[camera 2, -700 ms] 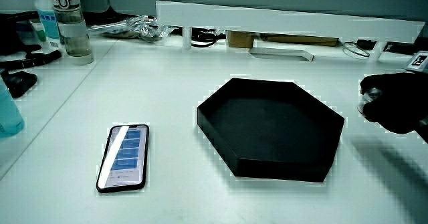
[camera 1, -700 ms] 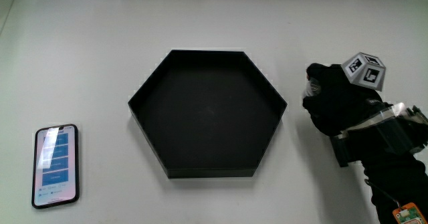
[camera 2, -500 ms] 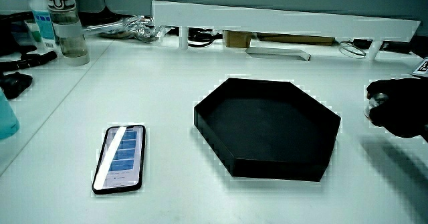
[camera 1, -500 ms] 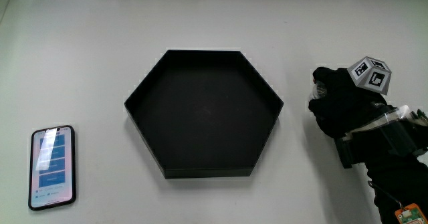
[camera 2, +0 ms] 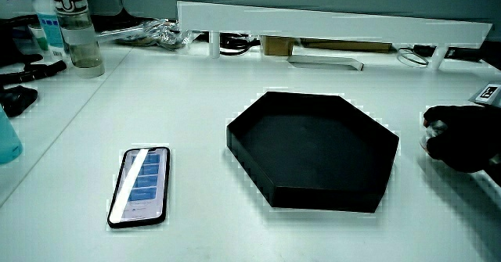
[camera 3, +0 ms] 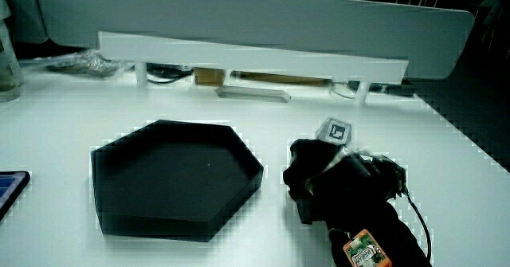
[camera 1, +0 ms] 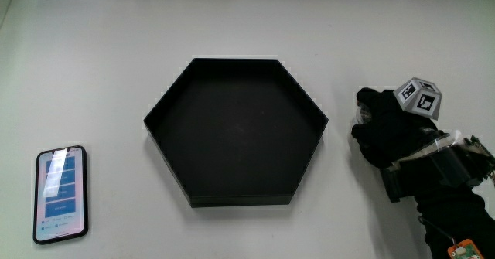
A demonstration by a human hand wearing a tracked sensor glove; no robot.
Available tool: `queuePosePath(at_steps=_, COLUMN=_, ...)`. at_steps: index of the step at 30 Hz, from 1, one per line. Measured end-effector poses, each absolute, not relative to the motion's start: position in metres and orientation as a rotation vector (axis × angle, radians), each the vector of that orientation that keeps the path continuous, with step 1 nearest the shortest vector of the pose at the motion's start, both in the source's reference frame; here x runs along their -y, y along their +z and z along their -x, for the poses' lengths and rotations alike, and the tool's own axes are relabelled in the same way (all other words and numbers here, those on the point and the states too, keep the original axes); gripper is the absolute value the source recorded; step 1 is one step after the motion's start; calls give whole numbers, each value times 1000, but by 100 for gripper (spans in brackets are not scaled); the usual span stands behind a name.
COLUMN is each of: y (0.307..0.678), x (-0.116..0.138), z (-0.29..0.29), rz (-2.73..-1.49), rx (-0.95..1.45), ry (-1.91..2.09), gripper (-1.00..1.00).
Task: Place paper clip on desk
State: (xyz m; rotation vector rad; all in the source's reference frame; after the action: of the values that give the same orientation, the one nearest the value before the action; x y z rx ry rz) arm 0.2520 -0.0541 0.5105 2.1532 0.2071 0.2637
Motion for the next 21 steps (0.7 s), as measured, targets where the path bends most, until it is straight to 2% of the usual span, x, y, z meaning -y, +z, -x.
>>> queuePosePath(at_steps=10, y=533, x=38, z=-255, rz=-2052, rx=-232, ry=235, gripper=0)
queuePosePath(at_steps=17, y=531, x=39, z=-254, rz=-2069, rx=-233, ry=222, gripper=0)
queuePosePath(at_steps=21, y=531, x=40, z=-255, rz=-2057, rx=-237, ry=220, gripper=-29)
